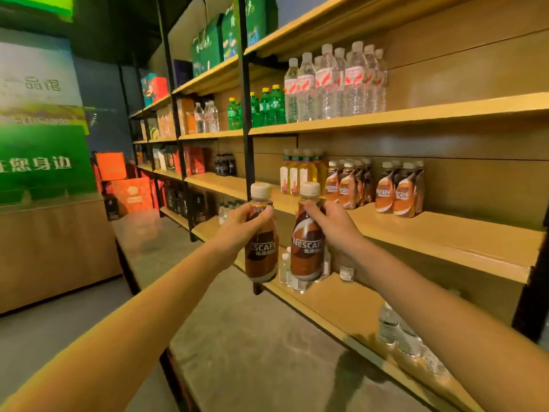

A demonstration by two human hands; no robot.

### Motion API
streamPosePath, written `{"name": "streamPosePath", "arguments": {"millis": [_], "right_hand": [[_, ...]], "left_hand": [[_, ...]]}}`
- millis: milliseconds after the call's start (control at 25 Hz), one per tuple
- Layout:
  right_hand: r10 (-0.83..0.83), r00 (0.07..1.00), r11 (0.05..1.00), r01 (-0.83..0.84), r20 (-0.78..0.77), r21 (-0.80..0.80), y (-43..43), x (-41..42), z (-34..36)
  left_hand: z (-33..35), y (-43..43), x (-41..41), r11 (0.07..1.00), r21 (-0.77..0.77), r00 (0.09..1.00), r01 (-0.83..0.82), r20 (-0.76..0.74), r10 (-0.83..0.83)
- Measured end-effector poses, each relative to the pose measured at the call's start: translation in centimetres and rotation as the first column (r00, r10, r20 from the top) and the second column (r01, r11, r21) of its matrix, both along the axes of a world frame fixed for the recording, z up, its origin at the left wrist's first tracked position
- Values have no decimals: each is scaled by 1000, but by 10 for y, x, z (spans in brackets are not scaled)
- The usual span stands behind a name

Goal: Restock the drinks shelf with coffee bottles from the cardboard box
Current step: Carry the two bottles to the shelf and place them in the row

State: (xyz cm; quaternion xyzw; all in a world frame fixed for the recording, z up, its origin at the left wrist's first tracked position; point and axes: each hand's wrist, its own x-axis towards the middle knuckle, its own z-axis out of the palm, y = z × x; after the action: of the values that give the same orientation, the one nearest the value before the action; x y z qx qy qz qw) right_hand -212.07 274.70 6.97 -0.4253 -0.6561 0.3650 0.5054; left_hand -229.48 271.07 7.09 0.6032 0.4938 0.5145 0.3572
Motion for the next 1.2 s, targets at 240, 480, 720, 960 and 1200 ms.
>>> {"name": "streamPosePath", "arguments": {"millis": [240, 480, 720, 960, 1200], "right_hand": [[-207, 976, 977, 204, 60, 54, 93, 41, 4], [-431, 901, 902, 429, 44, 46, 132, 109, 2], [-625, 779, 779, 627, -56, 14, 140, 166, 12], [-760, 647, 649, 761, -62, -9, 143, 203, 20], [-806, 592, 592, 806, -11, 0, 142, 236, 12]], "left_hand": [[4, 136, 44, 975, -3, 974, 224, -6, -224], [3, 225, 130, 862, 43, 863, 505, 6, -506], [9, 280, 210, 655, 36, 655, 755, 23, -756], [10, 302, 271, 535, -10, 535, 845, 31, -844], [4, 303, 307, 465, -10, 465, 885, 44, -884]]}}
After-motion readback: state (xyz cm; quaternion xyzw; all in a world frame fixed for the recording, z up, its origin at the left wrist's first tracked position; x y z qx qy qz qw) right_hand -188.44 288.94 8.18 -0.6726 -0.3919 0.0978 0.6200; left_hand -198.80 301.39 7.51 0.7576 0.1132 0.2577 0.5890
